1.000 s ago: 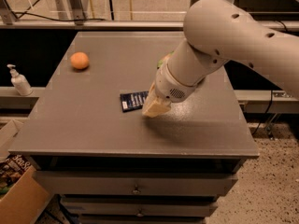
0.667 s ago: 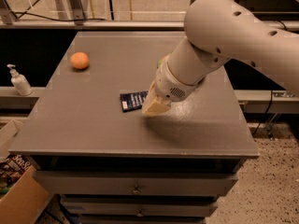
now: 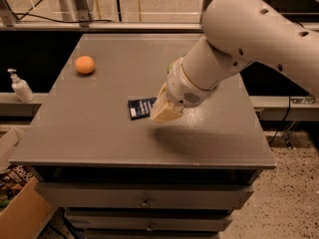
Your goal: Pick rxbar blueberry
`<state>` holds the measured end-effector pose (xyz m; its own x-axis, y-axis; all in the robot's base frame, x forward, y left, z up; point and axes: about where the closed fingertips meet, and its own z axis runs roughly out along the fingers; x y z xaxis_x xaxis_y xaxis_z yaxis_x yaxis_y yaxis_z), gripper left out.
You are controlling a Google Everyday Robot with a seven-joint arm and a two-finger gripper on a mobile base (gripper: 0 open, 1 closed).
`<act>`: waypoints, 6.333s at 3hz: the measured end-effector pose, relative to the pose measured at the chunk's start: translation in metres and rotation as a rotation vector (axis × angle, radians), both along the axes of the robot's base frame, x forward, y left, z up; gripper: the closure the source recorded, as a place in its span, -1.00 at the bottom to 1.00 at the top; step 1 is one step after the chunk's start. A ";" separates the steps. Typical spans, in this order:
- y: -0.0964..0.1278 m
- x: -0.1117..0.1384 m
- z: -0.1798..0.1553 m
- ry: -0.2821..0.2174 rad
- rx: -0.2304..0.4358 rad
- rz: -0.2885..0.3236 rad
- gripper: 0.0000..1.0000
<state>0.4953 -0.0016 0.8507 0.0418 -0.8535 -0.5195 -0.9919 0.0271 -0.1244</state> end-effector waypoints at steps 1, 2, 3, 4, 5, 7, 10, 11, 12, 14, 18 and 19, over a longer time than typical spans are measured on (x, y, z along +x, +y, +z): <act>0.001 -0.001 0.001 -0.002 0.001 0.003 -0.72; 0.002 -0.002 0.002 -0.003 -0.001 0.005 -1.00; 0.002 0.001 0.002 -0.022 0.018 -0.002 -1.00; 0.005 0.021 0.005 -0.044 0.058 -0.028 -1.00; 0.005 0.047 0.005 -0.037 0.096 -0.057 -1.00; -0.005 0.082 -0.016 0.025 0.129 -0.111 -1.00; -0.011 0.081 -0.028 0.049 0.135 -0.127 0.27; -0.013 0.076 -0.027 0.051 0.129 -0.125 0.72; -0.015 0.074 -0.023 0.046 0.123 -0.123 1.00; -0.014 0.075 0.011 0.003 0.095 -0.105 1.00; -0.016 0.128 0.012 -0.022 -0.026 -0.168 -0.28; -0.020 0.149 0.010 -0.014 -0.048 -0.186 -0.74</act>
Offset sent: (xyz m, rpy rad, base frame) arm -0.0012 0.0008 0.0009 0.0008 -0.0016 0.0029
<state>0.6442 -0.0213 0.8605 -0.1119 -0.8711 -0.4781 -0.9685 0.2033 -0.1437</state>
